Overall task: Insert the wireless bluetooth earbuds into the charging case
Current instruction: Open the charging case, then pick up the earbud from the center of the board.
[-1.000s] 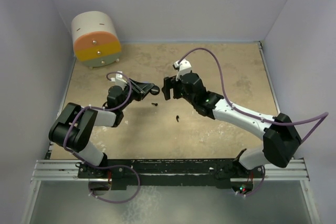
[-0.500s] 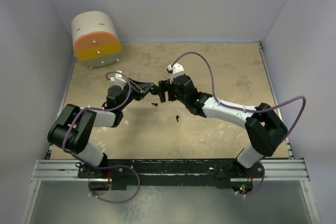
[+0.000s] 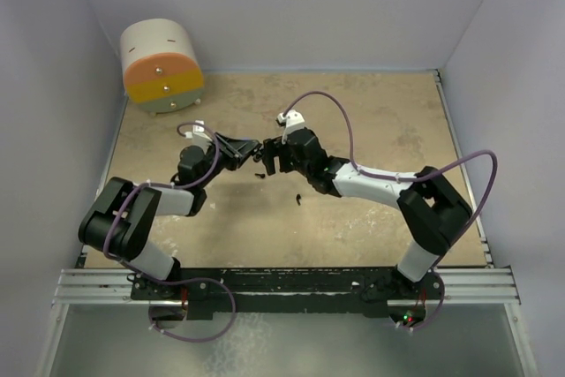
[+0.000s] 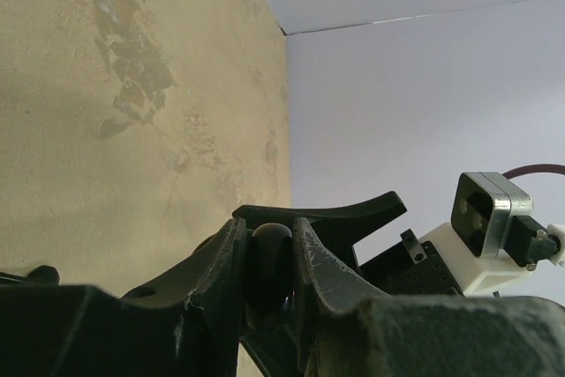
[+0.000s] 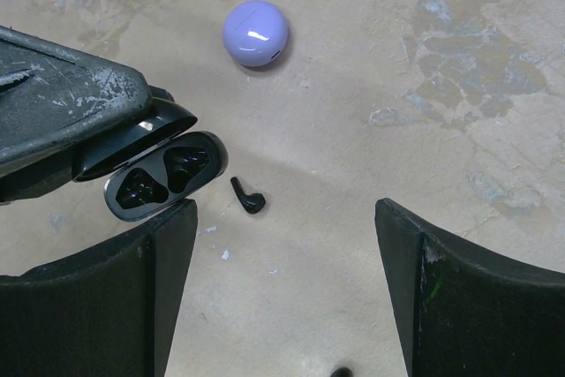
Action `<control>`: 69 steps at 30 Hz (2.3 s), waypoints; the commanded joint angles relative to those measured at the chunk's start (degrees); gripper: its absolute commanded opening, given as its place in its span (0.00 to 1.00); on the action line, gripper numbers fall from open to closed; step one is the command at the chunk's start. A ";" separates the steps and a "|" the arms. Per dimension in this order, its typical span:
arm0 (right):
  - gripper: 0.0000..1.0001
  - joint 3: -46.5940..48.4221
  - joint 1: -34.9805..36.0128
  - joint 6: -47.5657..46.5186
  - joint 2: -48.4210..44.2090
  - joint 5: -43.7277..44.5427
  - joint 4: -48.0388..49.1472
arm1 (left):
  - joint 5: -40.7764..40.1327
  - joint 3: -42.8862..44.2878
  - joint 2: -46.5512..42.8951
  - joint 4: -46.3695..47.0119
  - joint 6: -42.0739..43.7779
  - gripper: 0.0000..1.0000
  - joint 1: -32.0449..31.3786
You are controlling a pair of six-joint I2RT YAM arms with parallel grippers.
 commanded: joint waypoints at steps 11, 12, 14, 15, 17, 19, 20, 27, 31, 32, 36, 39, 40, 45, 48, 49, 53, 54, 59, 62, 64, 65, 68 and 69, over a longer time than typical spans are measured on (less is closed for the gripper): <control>0.77 -3.10 3.31 2.33 1.75 4.54 3.94 | -4.70 -2.78 -5.32 2.45 -2.67 0.00 6.09; 0.76 -2.81 3.67 2.40 2.58 5.10 3.81 | -4.82 -2.95 -5.81 2.17 -2.59 0.00 6.62; 0.75 -2.61 4.25 2.43 4.14 5.87 4.23 | -4.96 -3.31 -6.71 1.38 -2.28 0.00 7.30; 0.74 -2.61 4.41 2.44 4.81 5.89 4.63 | -5.02 -3.41 -7.15 0.85 -2.11 0.00 7.58; 0.74 -2.33 4.55 2.49 6.14 6.02 5.24 | -4.96 -3.70 -7.98 -0.14 -1.78 0.00 8.06; 0.72 -1.77 4.69 2.28 7.56 6.29 5.42 | -4.93 -4.18 -8.82 -0.86 -1.50 0.00 8.61; 0.72 -1.52 4.78 2.10 8.20 6.47 5.59 | -4.79 -4.38 -9.20 -1.29 -1.35 0.00 8.94; 0.67 0.77 5.22 0.54 12.30 6.25 6.67 | -4.25 -5.51 -11.92 -4.16 -0.24 0.00 11.35; 0.64 2.13 5.52 -0.03 14.18 6.05 6.81 | -3.63 -5.83 -12.38 -4.60 -0.10 0.00 12.35; 0.63 2.66 5.61 -0.13 14.64 6.07 6.70 | -3.47 -5.90 -12.35 -4.60 -0.16 0.00 12.53; 0.54 3.49 5.88 -0.29 15.93 6.41 6.13 | -3.01 -6.05 -12.22 -4.44 -0.12 0.00 13.17; 0.48 3.87 6.14 -0.23 16.45 6.63 5.68 | -2.53 -6.32 -11.92 -3.85 -0.39 0.00 13.62; 0.46 3.96 6.22 -0.19 16.54 6.66 5.60 | -2.43 -6.35 -11.83 -3.69 -0.42 0.00 13.71; 0.43 4.61 6.58 -0.07 17.59 6.77 5.22 | -1.76 -6.77 -11.28 -2.72 -0.79 0.00 14.36; 0.42 5.30 6.83 -0.05 18.45 6.84 4.84 | -1.25 -6.96 -11.16 -2.28 -0.97 0.00 14.99; 0.41 5.55 6.89 -0.05 18.71 6.90 4.73 | -1.06 -6.95 -11.12 -2.23 -0.97 0.00 15.15; 0.37 6.34 7.18 0.17 19.69 7.14 4.12 | -0.52 -7.02 -10.98 -2.07 -1.05 0.00 15.79; 0.37 6.42 7.24 0.28 19.82 7.24 3.90 | -0.41 -7.13 -10.98 -2.03 -1.06 0.00 15.90; 0.35 6.60 7.53 0.73 20.22 8.50 2.64 | -0.09 -7.25 -10.71 -1.67 -1.21 0.00 16.30; 0.35 6.67 7.81 0.94 20.33 9.61 1.75 | 0.16 -7.29 -10.57 -1.28 -1.39 0.00 16.59; 0.35 6.42 7.90 1.06 20.21 10.01 1.47 | 0.22 -7.27 -10.54 -1.18 -1.46 0.00 16.70; 0.34 6.25 7.90 1.08 20.23 10.11 1.45 | 0.28 -7.34 -10.58 -1.17 -1.42 0.00 16.72; 0.31 6.04 7.99 1.09 20.29 10.34 1.36 | 0.34 -7.37 -10.48 -1.08 -1.41 0.00 16.80; 0.30 6.06 7.99 1.09 20.36 10.38 1.36 | 0.36 -7.38 -10.50 -1.08 -1.43 0.00 16.81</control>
